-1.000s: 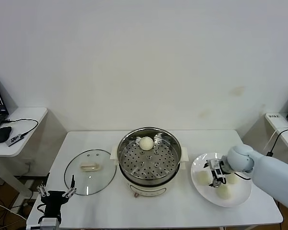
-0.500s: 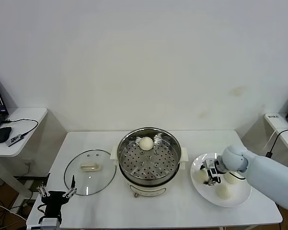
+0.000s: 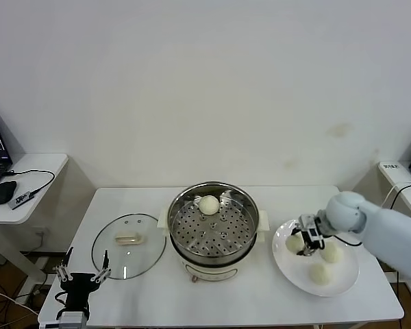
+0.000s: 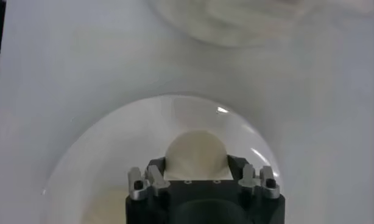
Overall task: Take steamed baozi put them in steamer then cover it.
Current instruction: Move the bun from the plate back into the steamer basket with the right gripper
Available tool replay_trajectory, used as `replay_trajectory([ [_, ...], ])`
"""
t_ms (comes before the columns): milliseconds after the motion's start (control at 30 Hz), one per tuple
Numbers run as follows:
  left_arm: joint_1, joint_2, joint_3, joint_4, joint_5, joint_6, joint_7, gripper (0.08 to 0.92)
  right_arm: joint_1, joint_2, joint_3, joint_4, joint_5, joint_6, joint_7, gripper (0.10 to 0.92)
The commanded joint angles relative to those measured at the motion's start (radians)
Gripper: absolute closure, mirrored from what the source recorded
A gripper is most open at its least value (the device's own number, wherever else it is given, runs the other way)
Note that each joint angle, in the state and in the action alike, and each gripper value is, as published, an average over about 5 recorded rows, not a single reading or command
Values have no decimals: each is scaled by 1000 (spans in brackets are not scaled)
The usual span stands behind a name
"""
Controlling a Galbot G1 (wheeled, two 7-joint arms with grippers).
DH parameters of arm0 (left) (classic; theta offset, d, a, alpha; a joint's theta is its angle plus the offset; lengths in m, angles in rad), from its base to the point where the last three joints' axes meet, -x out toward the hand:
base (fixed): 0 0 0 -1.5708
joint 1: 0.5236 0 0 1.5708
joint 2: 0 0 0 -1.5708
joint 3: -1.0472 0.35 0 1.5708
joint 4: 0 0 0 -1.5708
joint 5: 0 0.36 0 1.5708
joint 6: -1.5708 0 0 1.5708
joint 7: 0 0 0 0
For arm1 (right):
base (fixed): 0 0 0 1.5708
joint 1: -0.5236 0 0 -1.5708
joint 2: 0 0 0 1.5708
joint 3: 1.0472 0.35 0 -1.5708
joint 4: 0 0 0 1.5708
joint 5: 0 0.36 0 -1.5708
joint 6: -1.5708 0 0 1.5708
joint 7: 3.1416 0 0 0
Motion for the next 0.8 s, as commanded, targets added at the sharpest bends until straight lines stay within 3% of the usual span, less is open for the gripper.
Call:
replay_trajectory([
  [33, -1, 3, 1, -1, 0, 0, 0, 177, 410, -65, -185, 100, 183, -30, -37, 380],
  [433, -7, 14, 6, 0, -19, 2, -1, 177, 805, 84, -445, 155, 398, -118, -16, 374],
  [800, -12, 16, -7, -1, -27, 2, -2, 177, 707, 408, -433, 59, 553, -206, 100, 370],
])
